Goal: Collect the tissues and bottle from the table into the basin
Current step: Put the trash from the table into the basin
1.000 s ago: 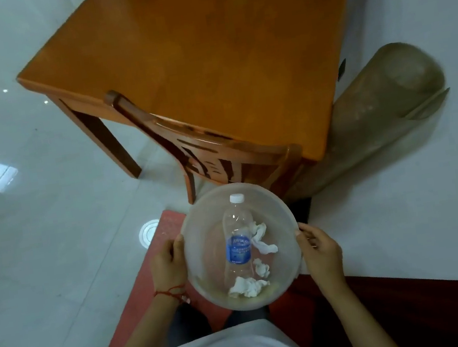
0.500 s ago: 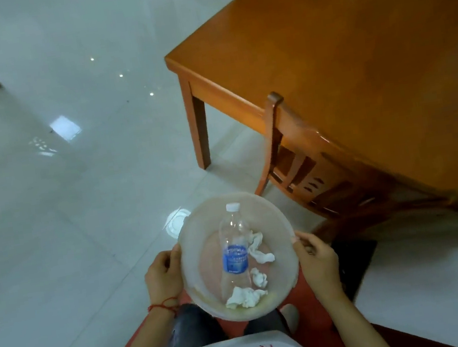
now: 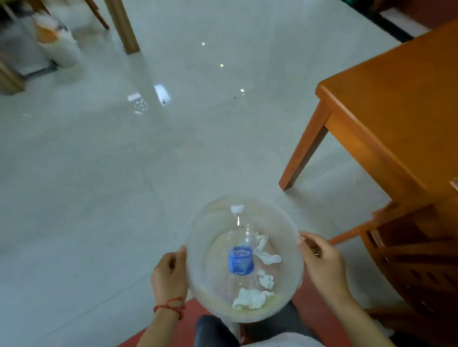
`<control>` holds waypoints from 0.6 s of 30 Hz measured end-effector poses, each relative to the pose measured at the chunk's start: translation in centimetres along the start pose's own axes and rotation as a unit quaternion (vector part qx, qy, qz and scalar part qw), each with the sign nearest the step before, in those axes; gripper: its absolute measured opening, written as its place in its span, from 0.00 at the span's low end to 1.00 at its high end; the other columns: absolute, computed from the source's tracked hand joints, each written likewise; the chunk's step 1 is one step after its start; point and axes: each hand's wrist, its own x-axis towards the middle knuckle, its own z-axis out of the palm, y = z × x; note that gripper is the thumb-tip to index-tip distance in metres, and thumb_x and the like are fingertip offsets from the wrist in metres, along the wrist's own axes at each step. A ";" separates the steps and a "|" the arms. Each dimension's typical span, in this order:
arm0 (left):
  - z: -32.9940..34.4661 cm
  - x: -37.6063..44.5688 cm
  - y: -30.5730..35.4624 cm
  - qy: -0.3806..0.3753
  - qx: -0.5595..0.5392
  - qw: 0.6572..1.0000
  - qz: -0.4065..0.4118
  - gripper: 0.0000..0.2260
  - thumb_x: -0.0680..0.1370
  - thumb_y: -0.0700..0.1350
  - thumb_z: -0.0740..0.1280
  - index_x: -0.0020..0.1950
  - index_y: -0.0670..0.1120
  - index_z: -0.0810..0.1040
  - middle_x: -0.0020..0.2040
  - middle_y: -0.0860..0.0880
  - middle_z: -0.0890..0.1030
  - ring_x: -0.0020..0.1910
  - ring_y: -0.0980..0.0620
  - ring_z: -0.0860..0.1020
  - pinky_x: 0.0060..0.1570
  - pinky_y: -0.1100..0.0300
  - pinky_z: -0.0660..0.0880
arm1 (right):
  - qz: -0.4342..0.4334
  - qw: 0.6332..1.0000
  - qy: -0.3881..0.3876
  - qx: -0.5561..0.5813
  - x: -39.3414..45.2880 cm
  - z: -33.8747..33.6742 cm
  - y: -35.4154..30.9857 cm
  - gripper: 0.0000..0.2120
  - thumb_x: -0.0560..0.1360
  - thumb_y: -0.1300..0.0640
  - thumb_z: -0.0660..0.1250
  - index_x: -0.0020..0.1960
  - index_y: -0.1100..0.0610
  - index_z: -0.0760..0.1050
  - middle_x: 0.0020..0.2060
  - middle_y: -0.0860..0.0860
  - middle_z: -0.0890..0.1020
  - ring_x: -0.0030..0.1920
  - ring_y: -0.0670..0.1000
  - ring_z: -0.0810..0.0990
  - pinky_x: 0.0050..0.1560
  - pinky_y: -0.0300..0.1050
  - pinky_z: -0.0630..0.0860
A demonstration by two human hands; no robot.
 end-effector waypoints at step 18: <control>1.2 17.6 10.0 0.110 -0.048 0.991 -0.050 0.16 0.77 0.48 0.62 0.32 0.42 0.75 0.29 0.48 0.74 0.31 0.49 0.70 0.35 0.58 0.66 | -0.089 0.988 -0.129 -0.010 20.9 10.0 -13.7 0.09 0.73 0.60 0.67 0.53 0.58 0.79 0.44 0.51 0.82 0.45 0.50 0.80 0.45 0.38 0.76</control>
